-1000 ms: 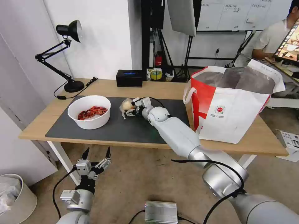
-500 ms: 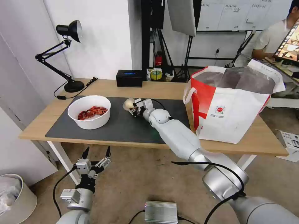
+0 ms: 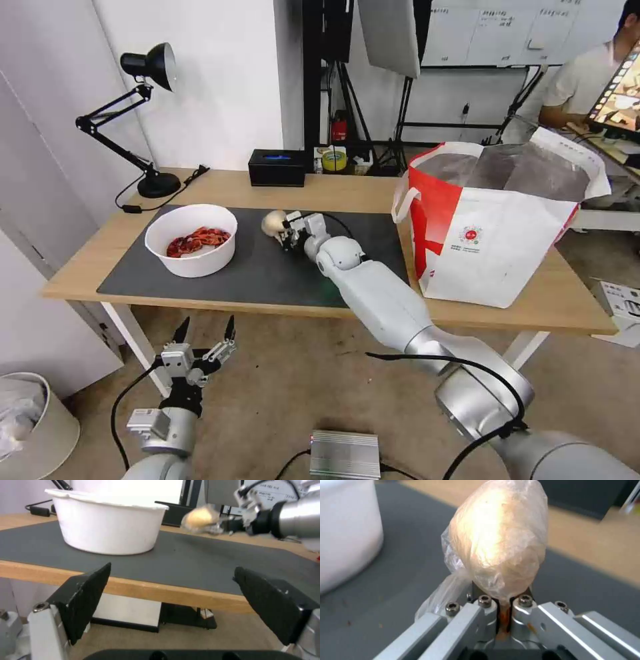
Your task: Pick up the trash from the table and place it into the takeout bag.
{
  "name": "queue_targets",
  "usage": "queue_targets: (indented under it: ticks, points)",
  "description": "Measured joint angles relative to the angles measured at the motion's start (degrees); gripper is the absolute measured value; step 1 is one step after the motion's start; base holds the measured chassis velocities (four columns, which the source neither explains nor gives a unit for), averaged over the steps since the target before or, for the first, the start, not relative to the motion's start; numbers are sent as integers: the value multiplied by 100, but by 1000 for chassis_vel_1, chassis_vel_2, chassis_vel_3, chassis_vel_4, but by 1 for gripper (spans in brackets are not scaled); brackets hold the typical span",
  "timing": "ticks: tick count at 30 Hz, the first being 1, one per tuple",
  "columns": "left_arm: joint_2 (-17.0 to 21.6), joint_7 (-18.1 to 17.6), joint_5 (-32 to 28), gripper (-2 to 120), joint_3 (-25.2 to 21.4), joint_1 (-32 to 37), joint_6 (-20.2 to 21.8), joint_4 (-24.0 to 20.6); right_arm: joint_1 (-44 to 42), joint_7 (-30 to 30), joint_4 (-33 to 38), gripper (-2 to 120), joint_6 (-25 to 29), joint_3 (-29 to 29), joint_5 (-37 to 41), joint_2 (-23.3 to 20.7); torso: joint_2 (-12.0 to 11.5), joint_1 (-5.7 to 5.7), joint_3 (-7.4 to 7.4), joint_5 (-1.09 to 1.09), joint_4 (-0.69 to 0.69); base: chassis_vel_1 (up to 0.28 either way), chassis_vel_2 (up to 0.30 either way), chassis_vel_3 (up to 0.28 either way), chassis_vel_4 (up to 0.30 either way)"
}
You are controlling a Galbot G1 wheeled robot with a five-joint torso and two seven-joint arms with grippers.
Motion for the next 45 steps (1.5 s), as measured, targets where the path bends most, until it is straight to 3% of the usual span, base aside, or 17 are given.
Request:
queue_targets:
  ticks: [8, 10, 14, 19, 26, 30, 38, 45]
  points:
    - [47, 0, -7, 100, 7, -4, 0, -12, -330, 163, 1147, 0, 14, -25, 237, -661, 0, 0, 0, 1, -1, 0, 0, 0, 0]
    - [73, 0, -16, 100, -1, -11, 0, -12, -634, 240, 1880, 0, 16, 26, 364, -1088, 0, 0, 0, 2, 0, 0, 0, 0, 0]
    - [94, 0, -26, 100, 9, -44, 1, 21, -980, 285, 2697, 0, 66, 142, 455, -1571, 0, 0, 0, 1, 0, 0, 0, 0, 0]
    - [124, -1, -26, 100, 50, -77, 6, 51, -1305, 289, 3386, 0, 130, 320, 466, -2009, 1, 0, -1, 1, 0, 0, 0, 0, 0]
    - [229, -9, -78, 100, 52, -154, 27, 90, -2425, 250, 4682, 0, 489, 1066, 568, -3074, 1, 0, 0, 2, -2, 0, 0, 0, 0]
    - [270, -13, -119, 100, 58, -215, 34, 156, -2979, 146, 5123, 0, 743, 1556, 584, -3427, 1, 0, -1, 3, -1, 0, 0, 0, 0]
    - [252, -24, -121, 100, 137, -331, 47, 283, -3880, -111, 5707, 0, 1561, 2297, 754, -3925, 1, -1, -1, 0, -1, 0, 0, 0, 0]
    - [247, -16, -120, 100, 124, -360, 39, 388, -4310, -180, 5870, 0, 2216, 2949, 1056, -3719, 0, 0, 0, 2, 0, 0, 0, 0, 0]
